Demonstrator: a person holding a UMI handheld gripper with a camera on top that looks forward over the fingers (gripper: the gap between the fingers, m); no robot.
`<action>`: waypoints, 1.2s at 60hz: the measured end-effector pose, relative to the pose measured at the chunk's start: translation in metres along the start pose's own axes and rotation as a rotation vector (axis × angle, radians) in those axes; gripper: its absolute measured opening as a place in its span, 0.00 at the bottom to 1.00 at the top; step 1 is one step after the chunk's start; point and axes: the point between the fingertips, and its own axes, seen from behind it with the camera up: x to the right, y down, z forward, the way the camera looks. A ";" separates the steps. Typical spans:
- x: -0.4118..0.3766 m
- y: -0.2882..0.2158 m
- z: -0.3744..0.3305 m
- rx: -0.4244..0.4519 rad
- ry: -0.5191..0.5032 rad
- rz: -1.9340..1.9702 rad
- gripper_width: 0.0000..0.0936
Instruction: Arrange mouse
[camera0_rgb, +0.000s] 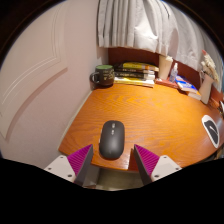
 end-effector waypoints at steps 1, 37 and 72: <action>-0.002 -0.002 0.005 -0.002 0.002 0.005 0.87; -0.004 -0.033 0.042 -0.070 0.008 0.021 0.37; 0.393 -0.230 -0.163 0.273 0.200 -0.031 0.38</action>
